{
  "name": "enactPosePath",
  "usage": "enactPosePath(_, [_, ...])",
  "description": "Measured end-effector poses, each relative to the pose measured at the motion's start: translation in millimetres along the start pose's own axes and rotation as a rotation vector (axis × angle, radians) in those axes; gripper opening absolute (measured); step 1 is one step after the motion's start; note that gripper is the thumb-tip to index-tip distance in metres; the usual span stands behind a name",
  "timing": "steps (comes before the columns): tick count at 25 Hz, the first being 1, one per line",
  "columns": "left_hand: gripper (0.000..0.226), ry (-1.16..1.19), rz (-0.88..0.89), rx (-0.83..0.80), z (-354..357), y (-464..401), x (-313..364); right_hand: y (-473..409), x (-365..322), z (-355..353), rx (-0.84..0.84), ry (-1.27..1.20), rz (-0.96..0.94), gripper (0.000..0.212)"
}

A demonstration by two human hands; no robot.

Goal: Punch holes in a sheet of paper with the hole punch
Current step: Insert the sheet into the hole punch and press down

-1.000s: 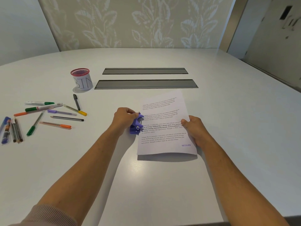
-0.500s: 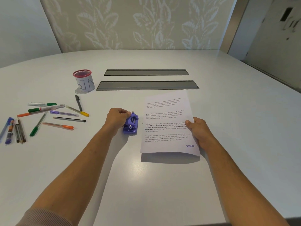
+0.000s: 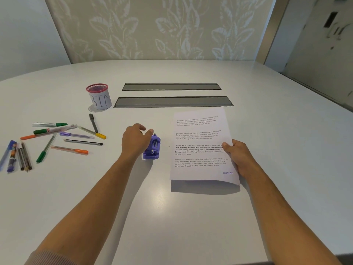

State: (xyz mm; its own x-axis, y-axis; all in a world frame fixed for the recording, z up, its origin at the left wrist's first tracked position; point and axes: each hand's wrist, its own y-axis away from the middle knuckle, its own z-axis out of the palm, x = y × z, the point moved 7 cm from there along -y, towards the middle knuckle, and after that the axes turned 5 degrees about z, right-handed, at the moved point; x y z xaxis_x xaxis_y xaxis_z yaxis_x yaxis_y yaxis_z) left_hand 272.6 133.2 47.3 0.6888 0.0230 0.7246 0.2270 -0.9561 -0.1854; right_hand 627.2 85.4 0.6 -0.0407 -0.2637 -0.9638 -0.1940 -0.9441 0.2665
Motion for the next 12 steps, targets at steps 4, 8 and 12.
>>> enactPosePath(4, [0.028, 0.061, 0.222, 0.080, -7, 10, 40, 6, -2, -4, 0.008, -0.015, -0.008, 0.016])
enactPosePath(8, [0.038, 0.166, 0.232, -0.066, 14, 27, 65, 19, -8, -4, 0.015, -0.051, -0.023, 0.017])
enactPosePath(12, [0.065, 0.444, -0.005, -0.349, 46, 39, 67, 34, -16, -5, 0.031, -0.094, -0.060, 0.017])
